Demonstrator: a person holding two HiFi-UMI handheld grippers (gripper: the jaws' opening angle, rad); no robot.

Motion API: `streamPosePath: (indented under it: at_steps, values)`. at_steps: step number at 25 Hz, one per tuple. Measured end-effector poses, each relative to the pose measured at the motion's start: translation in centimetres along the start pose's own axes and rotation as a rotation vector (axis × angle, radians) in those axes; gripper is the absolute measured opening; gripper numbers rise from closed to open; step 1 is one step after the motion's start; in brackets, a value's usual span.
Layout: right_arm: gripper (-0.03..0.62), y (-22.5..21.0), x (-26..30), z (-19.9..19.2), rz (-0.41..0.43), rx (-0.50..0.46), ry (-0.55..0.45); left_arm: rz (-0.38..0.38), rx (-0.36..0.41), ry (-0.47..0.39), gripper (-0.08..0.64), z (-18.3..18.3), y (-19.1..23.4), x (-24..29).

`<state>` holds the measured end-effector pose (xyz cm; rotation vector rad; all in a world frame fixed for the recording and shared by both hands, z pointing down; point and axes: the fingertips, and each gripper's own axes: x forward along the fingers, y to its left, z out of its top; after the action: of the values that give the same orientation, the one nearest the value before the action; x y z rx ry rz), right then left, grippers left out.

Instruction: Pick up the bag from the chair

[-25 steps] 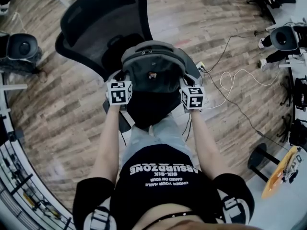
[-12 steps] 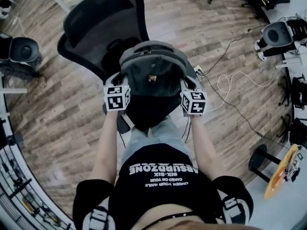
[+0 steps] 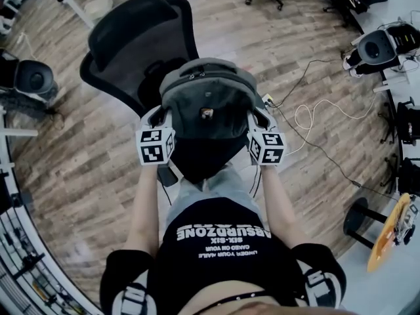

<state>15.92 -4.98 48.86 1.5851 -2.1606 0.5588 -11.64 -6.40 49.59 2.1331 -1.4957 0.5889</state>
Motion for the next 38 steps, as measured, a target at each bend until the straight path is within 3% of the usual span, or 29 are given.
streamPosePath:
  at_steps: [6, 14, 25, 38]
  values:
    - [0.057, 0.3, -3.2, 2.3, -0.008, 0.001, -0.085, -0.028, -0.060, -0.074, 0.086, 2.4, -1.2, -2.8]
    - [0.055, 0.9, -7.2, 5.8, 0.013, 0.021, -0.197, -0.060, -0.085, -0.177, 0.086, 5.5, -2.3, -6.4]
    - [0.051, 1.6, -10.7, 8.8, 0.052, 0.059, -0.269, -0.051, -0.080, -0.305, 0.084, 9.2, -3.4, -10.6]
    - [0.051, 2.5, -13.5, 10.9, 0.084, 0.069, -0.333, -0.052, -0.095, -0.389, 0.084, 12.1, -3.9, -13.5]
